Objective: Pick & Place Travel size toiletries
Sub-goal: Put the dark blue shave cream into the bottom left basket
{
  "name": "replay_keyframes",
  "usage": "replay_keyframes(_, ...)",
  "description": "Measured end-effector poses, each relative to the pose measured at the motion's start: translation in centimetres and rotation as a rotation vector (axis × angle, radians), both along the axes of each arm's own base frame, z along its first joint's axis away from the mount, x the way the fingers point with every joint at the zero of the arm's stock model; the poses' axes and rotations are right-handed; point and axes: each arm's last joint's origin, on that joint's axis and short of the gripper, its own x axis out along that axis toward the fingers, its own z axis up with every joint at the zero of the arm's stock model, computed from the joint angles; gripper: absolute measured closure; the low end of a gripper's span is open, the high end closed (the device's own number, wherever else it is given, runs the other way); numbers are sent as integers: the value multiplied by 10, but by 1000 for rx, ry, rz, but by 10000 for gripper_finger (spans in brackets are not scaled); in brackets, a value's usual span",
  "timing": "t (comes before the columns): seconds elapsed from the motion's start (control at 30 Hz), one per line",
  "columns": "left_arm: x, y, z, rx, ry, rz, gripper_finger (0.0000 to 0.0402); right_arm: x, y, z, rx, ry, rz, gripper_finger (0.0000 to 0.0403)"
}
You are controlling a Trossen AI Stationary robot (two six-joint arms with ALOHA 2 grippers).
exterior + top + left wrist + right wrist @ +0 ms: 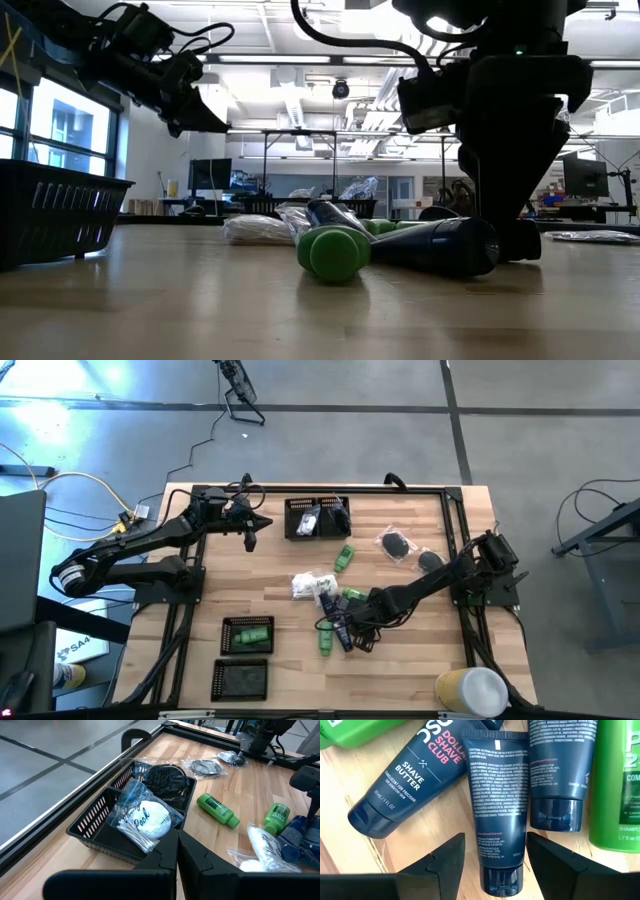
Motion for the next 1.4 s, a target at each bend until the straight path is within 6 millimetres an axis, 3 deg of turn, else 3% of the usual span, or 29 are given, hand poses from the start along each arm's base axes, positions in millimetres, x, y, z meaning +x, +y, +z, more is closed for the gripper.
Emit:
replay_keyframes(0.37, 0, 0, 0, 0, 1, 0, 402, -7, 2, -3, 9, 82, 40, 199)
replay_keyframes(1.1, 0, 0, 0, -1, 1, 0, 402, -6, 2, -3, -19, 62, 83, 200)
replay_keyframes(1.4, 0, 0, 0, -1, 1, 0, 402, -6, 2, -3, -15, 62, 84, 264)
